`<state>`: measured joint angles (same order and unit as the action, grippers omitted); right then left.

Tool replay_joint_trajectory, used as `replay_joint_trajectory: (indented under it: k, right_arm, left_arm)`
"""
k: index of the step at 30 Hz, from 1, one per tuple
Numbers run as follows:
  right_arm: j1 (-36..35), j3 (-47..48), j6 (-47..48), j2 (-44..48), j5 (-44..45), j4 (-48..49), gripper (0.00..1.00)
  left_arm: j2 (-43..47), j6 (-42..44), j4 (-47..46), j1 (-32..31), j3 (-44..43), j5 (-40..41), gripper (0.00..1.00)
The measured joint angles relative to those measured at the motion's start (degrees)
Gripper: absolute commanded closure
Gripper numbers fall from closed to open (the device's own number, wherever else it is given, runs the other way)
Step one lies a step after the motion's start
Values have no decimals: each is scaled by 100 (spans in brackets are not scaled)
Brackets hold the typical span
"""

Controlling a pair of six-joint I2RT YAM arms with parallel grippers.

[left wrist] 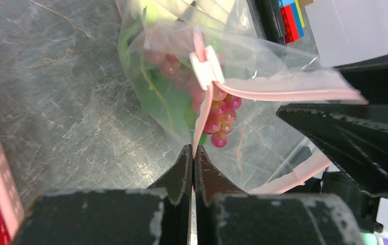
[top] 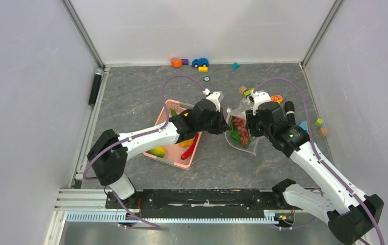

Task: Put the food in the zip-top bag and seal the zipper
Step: Adjust the zipper food storage bag at the center of the board.

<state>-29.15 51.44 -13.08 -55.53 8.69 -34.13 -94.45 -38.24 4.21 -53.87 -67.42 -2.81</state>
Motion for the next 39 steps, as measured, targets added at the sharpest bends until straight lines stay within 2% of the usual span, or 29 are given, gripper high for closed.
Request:
replay_joint_trajectory:
  k: [5,12,14,16,18,19,20,26,34,39]
  right_arm:
    - [0,11,227,210,376,-638,55]
    - [0,20,358,540,640,-979,56]
    - [0,42,385,557,704,-1054,58]
    - [0,72,407,570,750,-1102,68]
    - [0,85,431,595,813,-1106,85]
    - [0,85,442,612,841,-1106,98]
    - [0,87,459,629,859,-1104,100]
    - [0,282,446,721,920,-1130,100]
    - [0,1517,391,684,1224,-1589,100]
    - [2,1526,382,876,1043,-1628,100]
  left_arm:
    - [256,-2,46,0,9,267,98]
    - [365,0,197,-13,9,450,98]
    - [365,-2,278,-17,9,492,98]
    - [365,0,330,-22,9,538,98]
    - [365,0,348,-22,9,564,98]
    - [365,0,350,-22,9,573,98]
    - [365,0,350,-22,9,575,98]
    - [354,28,417,-26,-90,350,98]
    - [50,337,498,-26,-1399,-693,98]
    - [114,531,437,-26,-1394,-767,98]
